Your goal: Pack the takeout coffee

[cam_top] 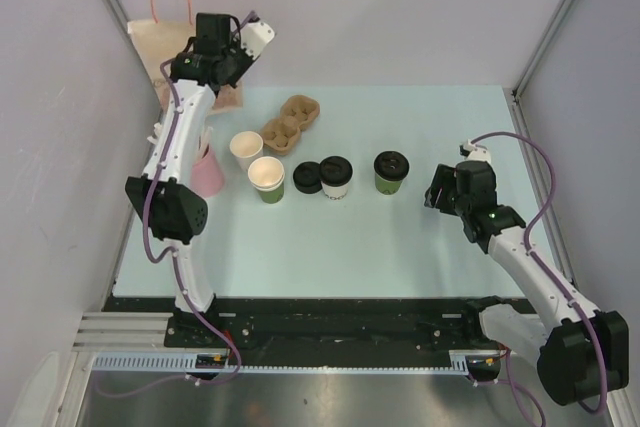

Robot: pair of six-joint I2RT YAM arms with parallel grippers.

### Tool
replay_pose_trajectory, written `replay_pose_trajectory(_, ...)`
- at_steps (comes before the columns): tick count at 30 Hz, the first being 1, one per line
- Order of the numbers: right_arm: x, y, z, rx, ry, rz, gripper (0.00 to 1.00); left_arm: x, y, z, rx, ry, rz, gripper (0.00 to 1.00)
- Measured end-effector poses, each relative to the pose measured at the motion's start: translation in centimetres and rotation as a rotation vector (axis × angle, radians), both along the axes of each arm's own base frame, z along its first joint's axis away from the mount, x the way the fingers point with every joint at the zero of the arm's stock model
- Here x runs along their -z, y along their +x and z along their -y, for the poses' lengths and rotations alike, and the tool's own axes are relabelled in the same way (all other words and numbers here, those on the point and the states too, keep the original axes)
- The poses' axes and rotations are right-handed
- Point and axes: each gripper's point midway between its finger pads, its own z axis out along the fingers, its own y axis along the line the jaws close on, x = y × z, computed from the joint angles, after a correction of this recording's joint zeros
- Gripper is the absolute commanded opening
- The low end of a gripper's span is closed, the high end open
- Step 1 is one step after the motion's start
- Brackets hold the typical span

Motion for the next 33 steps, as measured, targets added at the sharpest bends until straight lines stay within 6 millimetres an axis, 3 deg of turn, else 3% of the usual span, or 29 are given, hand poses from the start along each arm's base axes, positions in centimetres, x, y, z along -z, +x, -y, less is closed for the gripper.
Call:
replay_pose_trajectory(5,-0.8,-0.4,0.1,0.000,0.005,0.022,0.65,-4.5,0.1,1.4,-0.016,0.020,0.117,0.00)
replay_pose_trajectory(10,-1.7,-0.7,0.4,0.010,0.006,0.053,0.65,-6.2,-1.2,4.5,0.025,0.010,0.152,0.01)
replay_pose_trajectory(14,-2.9,-1.2,0.9,0.029,0.006,0.092,0.65,-8.2,-3.5,7.5,0.082,-0.022,0.185,0.00)
replay_pose_trajectory(20,-4.7,-1.9,1.6,0.055,0.012,0.150,0.65,-13.9,-11.6,13.9,0.259,-0.100,0.280,0.00)
replay_pose_trajectory(25,-5.1,-2.6,2.8,0.103,-0.005,0.160,0.67,-17.8,-21.4,18.6,0.471,-0.179,0.351,0.00)
replay_pose_trajectory(28,-5.5,-3.2,4.0,0.155,-0.017,0.174,0.68,-18.1,-26.9,20.1,0.590,-0.208,0.339,0.00)
replay_pose_trajectory(33,-6.7,-4.2,6.3,0.238,-0.035,0.210,0.69,-16.4,-32.9,22.3,0.735,-0.225,0.229,0.01)
